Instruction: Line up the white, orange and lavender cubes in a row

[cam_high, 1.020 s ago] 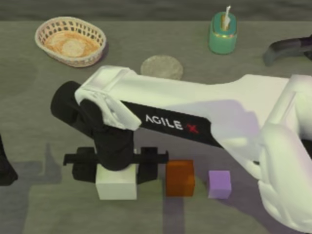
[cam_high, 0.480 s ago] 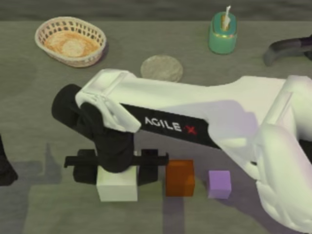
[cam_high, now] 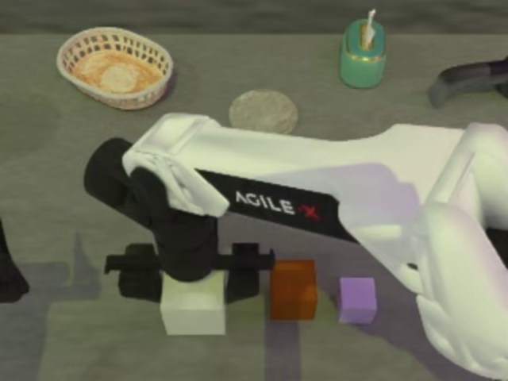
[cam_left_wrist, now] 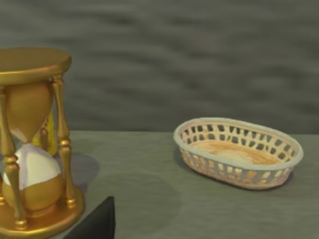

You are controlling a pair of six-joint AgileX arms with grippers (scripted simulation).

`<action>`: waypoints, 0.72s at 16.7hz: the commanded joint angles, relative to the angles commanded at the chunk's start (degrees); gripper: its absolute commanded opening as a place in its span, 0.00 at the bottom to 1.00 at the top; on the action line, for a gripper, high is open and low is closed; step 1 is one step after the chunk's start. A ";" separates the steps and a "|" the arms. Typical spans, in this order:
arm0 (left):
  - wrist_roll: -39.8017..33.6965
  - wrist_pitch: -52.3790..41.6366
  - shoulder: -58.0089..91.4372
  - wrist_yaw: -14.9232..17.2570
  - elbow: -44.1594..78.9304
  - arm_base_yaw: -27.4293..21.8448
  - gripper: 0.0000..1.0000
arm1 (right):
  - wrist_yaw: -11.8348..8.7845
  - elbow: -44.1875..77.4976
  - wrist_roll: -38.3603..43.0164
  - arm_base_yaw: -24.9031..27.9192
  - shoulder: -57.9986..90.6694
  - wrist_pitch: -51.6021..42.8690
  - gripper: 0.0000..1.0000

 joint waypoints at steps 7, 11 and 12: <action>0.00 0.00 0.00 0.00 0.00 0.00 1.00 | 0.00 0.00 0.00 0.00 0.00 0.00 1.00; 0.00 0.00 0.00 0.00 0.00 0.00 1.00 | 0.00 0.20 0.00 -0.11 -0.02 -0.20 1.00; 0.00 0.00 0.00 0.00 0.00 0.00 1.00 | 0.01 0.99 0.00 -0.02 -0.02 -1.00 1.00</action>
